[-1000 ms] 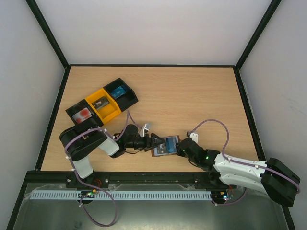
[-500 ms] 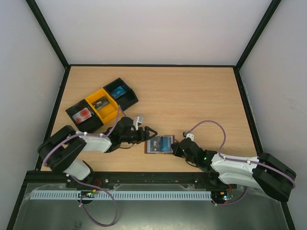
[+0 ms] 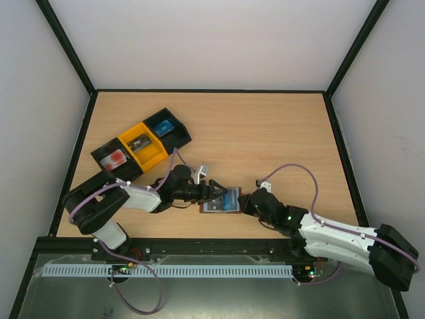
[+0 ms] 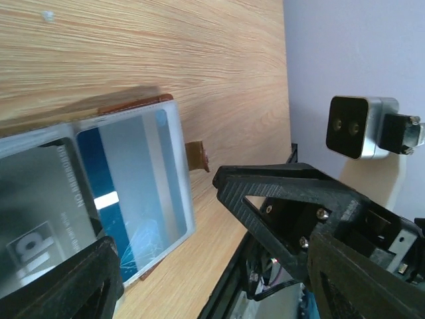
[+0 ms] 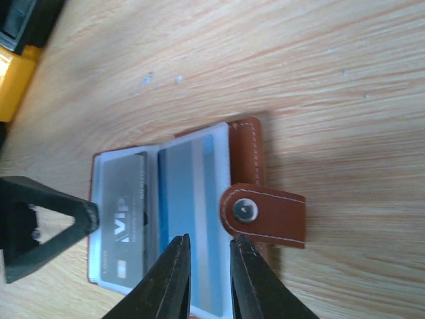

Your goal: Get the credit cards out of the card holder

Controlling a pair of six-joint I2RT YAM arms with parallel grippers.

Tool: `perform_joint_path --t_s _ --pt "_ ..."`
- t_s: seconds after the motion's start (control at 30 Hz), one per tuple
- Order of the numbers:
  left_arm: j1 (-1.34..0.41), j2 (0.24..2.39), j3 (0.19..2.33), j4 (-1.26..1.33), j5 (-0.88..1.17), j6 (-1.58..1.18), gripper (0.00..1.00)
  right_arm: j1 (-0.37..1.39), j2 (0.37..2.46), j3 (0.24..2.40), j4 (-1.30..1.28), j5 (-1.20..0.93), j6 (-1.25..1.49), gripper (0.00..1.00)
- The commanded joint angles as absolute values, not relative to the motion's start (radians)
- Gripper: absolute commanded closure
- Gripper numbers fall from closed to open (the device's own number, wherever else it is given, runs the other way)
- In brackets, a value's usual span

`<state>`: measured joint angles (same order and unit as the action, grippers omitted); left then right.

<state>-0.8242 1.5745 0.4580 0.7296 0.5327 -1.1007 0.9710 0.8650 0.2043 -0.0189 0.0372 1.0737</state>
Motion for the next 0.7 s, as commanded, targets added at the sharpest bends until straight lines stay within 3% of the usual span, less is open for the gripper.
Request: perform_joint_path --t_s 0.0,0.23,0.67 --pt "-0.827 1.639 0.456 0.946 0.612 -1.182 0.22 0.978 0.832 0.241 -0.077 0.043 1.065 0.82" --pt "-0.826 1.715 0.451 1.017 0.613 -1.206 0.28 0.978 0.924 0.263 -0.015 0.029 1.045 0.82" --pt "-0.827 1.787 0.449 1.022 0.581 -1.181 0.28 0.977 0.971 0.24 0.051 -0.01 1.04 0.84"
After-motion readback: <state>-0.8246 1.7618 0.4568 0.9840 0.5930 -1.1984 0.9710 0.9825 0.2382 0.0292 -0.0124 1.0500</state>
